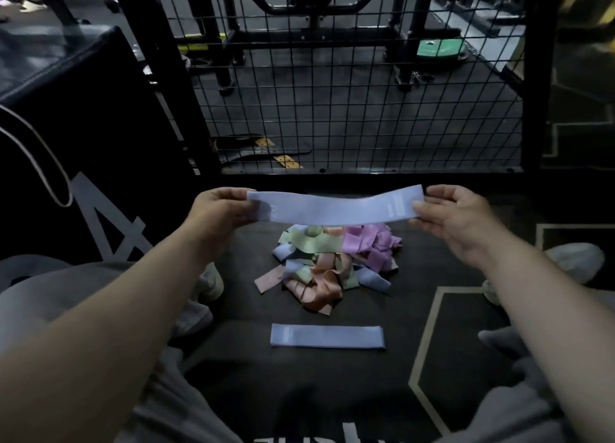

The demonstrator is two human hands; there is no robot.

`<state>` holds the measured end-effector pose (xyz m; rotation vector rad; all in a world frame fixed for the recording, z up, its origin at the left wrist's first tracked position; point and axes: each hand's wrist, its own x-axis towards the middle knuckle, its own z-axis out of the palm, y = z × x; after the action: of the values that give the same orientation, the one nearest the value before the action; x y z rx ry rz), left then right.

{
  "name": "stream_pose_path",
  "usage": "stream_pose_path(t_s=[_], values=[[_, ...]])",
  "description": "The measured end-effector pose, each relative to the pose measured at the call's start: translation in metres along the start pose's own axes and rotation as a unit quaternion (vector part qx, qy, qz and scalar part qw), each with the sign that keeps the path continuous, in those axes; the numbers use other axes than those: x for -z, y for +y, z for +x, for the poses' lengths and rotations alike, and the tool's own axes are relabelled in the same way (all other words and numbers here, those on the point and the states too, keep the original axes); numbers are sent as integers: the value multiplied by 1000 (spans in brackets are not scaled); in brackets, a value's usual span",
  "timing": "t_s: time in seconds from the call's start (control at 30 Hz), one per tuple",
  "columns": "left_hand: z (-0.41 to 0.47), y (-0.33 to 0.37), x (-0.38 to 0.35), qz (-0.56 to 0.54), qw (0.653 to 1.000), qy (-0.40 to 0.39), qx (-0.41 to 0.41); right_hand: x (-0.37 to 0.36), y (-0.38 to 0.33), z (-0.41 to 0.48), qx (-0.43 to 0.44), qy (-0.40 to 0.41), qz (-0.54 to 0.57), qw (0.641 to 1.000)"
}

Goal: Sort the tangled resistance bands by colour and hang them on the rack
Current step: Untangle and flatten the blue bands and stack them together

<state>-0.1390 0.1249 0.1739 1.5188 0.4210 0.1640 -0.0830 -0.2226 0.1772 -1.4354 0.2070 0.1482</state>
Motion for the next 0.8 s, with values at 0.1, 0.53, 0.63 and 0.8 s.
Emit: stream_pose_path(t_s=[0.1, 0.53, 0.63, 0.8], values=[[4, -13, -2, 51, 996, -19, 73, -8, 2, 1, 16, -25, -64, 998], [-17, -18, -83, 396, 870, -229, -183, -69, 24, -12, 154, -191, -328, 912], [-16, -22, -85, 312, 913, -231, -129, -63, 32, -8, 106, -143, -259, 949], [-5, -24, -86, 255, 932, -229, -116, -69, 50, -7, -10, -165, -114, 980]])
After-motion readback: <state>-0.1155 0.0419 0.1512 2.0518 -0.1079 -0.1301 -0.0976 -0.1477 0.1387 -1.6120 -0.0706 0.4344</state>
